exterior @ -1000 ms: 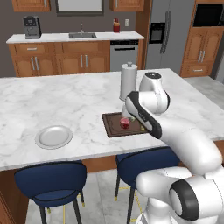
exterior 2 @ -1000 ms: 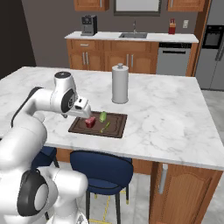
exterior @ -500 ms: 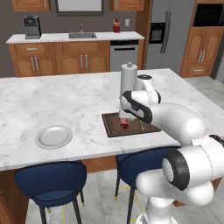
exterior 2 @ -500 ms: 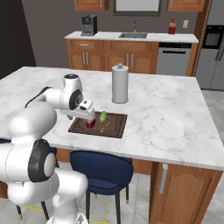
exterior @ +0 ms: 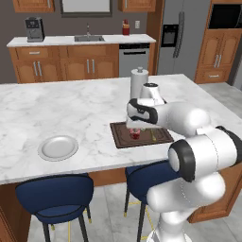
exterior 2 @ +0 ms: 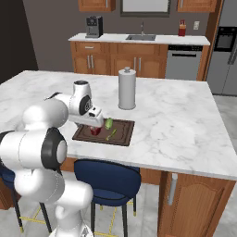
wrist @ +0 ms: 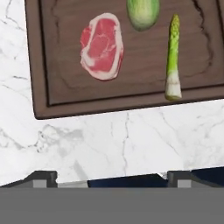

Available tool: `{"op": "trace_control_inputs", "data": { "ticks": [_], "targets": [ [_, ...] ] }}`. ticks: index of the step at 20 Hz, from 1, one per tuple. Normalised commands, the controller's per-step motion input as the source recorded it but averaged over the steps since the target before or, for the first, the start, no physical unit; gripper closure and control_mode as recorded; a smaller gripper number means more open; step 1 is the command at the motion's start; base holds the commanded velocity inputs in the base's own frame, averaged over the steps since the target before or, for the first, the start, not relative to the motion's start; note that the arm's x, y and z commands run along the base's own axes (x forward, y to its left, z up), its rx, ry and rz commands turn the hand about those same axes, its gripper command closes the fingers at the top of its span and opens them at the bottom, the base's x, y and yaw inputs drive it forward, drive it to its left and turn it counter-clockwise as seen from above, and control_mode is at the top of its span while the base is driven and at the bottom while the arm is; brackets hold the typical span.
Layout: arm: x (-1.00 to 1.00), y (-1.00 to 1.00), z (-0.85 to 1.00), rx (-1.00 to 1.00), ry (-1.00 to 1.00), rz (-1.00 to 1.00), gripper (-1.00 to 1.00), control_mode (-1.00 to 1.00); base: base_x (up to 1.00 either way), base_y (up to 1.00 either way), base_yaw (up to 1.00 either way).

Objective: Create a steak meal by picking up the steak and asparagus from the tray and placing them on the plate. Leave the cucumber on the tray.

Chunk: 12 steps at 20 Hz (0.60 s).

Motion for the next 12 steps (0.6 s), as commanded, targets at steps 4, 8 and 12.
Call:
{"op": "trace_control_inputs", "data": {
  "ticks": [4,8,12],
  "targets": [
    [0.31,0.0,-0.42,0.0,0.01,0.0,-1.0,-1.0,0.0,0.0,0.0],
    [0.35,0.0,-0.3,0.0,0.08,0.0,-1.0,-1.0,0.0,0.0,0.0],
    [0.34,0.01,-0.22,0.0,0.08,0.0,-1.0,-1.0,0.0,0.0,0.0]
  ]
}}
